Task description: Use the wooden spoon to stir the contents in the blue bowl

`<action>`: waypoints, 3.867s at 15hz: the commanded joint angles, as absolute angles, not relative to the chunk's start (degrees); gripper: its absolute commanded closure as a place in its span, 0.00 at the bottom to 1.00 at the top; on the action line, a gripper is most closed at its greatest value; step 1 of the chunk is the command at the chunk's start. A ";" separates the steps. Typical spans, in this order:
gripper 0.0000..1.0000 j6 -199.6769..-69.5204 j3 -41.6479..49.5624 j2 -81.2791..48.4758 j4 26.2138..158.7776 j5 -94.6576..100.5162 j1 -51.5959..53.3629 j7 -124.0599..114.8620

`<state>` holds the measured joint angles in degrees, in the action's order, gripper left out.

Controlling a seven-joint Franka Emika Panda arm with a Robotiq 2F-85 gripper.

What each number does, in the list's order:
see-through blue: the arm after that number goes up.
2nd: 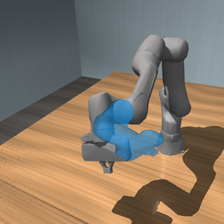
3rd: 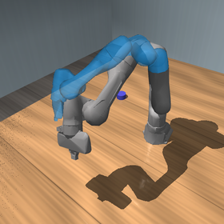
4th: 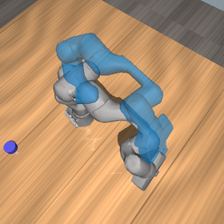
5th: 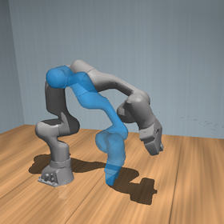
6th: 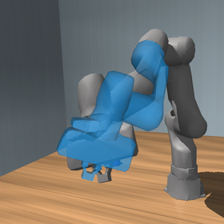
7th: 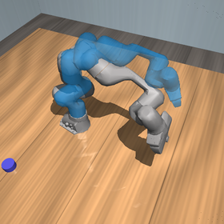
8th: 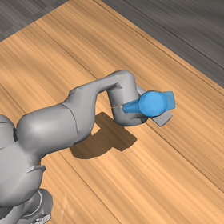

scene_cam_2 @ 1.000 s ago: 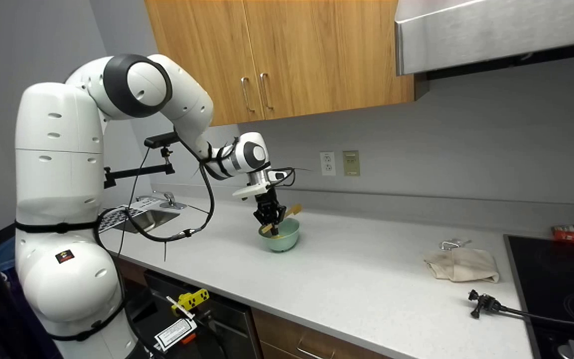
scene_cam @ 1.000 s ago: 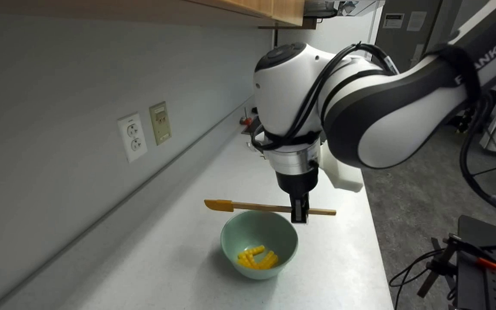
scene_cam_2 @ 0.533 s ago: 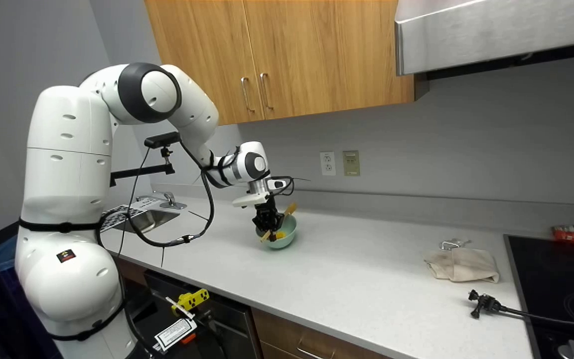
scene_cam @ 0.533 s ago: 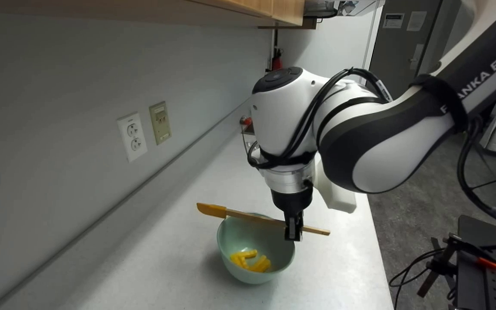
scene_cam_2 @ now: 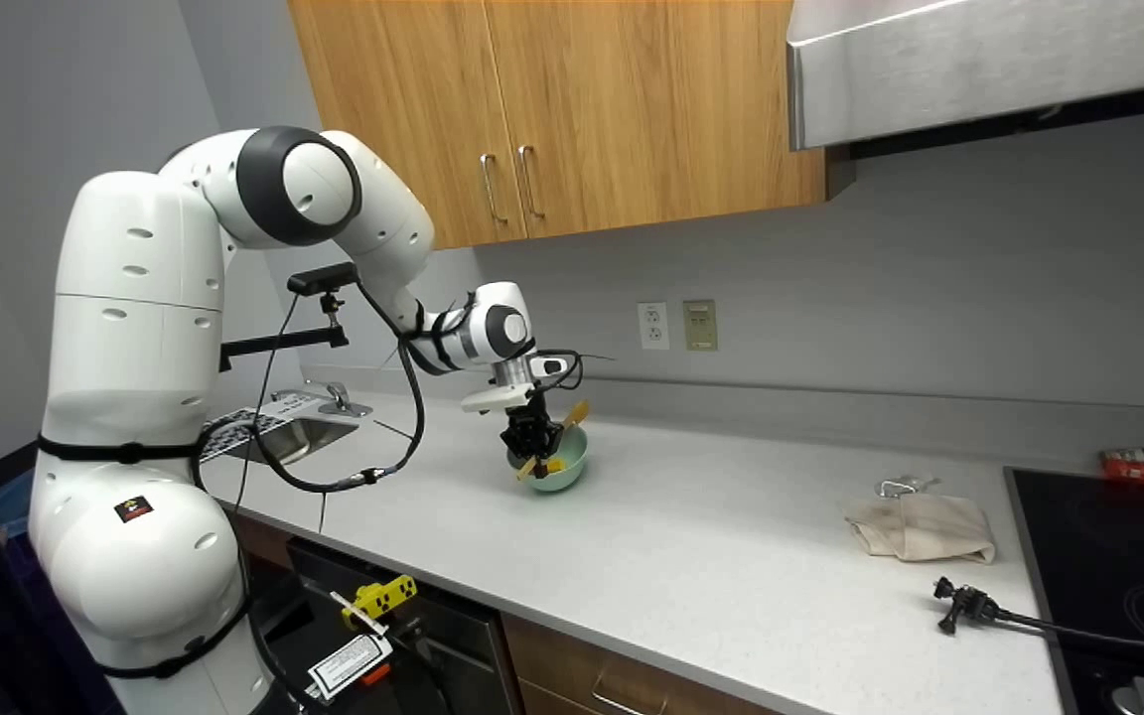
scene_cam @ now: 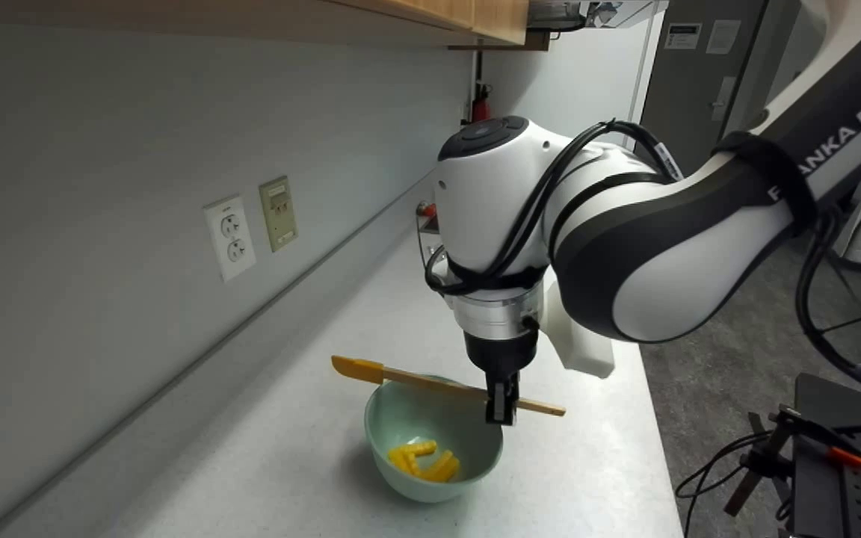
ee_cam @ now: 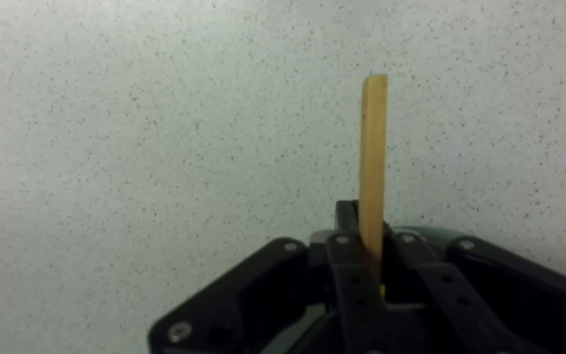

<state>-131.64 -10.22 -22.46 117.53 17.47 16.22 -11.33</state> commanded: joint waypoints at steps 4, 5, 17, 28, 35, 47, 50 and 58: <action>0.98 -133.76 -10.96 -17.35 118.93 14.75 16.80 -10.83; 0.98 -133.70 -11.20 -16.95 118.80 14.45 16.83 -10.75; 0.98 -133.36 -12.44 -19.57 116.46 10.41 16.62 -8.32; 0.01 -132.68 -12.60 -20.06 115.92 10.26 16.60 -6.70; 0.00 -133.75 -13.05 -15.30 120.42 10.43 16.53 -6.73; 0.00 -153.26 -13.11 1.13 144.06 14.63 17.31 -15.44; 0.00 -158.11 -14.08 7.82 150.11 19.28 17.09 -21.27; 0.00 -166.15 -17.43 20.37 158.67 25.23 15.23 -29.61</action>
<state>-163.40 -15.72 14.80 154.95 21.51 16.98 -26.45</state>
